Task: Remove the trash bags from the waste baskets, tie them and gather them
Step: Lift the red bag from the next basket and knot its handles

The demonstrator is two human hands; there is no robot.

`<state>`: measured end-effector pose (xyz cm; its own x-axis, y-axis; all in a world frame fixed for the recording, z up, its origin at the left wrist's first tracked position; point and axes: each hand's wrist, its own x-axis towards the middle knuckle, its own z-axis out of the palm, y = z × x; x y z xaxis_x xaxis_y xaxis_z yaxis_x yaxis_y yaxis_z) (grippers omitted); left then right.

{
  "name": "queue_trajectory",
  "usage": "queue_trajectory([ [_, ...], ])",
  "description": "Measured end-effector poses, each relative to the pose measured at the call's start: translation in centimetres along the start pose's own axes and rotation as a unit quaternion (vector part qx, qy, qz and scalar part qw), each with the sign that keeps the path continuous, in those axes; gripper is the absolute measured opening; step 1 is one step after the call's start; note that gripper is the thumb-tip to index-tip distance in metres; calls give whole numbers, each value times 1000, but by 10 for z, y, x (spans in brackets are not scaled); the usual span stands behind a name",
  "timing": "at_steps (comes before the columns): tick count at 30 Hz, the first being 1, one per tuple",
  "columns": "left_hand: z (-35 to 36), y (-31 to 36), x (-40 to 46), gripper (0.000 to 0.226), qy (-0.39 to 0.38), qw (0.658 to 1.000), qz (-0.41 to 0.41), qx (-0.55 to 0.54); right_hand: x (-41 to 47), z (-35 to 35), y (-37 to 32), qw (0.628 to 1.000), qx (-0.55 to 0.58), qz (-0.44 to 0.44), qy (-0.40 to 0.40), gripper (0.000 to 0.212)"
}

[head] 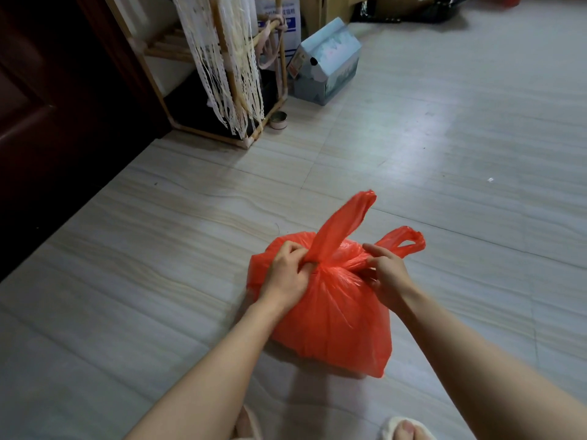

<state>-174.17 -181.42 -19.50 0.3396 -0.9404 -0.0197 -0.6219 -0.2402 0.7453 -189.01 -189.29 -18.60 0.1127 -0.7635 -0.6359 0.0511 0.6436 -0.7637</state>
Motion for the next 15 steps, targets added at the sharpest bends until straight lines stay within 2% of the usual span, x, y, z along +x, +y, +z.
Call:
queue_trajectory([
  [2, 13, 13, 2, 12, 25, 998, -12, -60, -1, -1, -2, 1000, 14, 0, -15, 51],
  [5, 25, 29, 8, 21, 72, 978, -95, -173, 0, -8, -1, 999, 20, 13, -46, 50],
  [6, 26, 31, 10, 20, 79, 973, -123, -176, -1, -11, -1, 998, 17, 21, -62, 50],
  [7, 29, 31, 13, 19, 82, 975, -146, -145, 0, -13, 0, 997, 7, 30, -76, 50],
  [10, 34, 29, 14, 29, 48, 978, -197, 46, 1, -13, -3, 996, -21, 34, -81, 45],
  [13, 44, 30, 14, 46, -23, 977, -153, 147, 1, -8, -13, 999, -13, -13, -47, 25],
  [15, 52, 30, 12, 70, -86, 968, -115, 208, 2, -9, -25, 998, 23, -46, -22, 30],
])
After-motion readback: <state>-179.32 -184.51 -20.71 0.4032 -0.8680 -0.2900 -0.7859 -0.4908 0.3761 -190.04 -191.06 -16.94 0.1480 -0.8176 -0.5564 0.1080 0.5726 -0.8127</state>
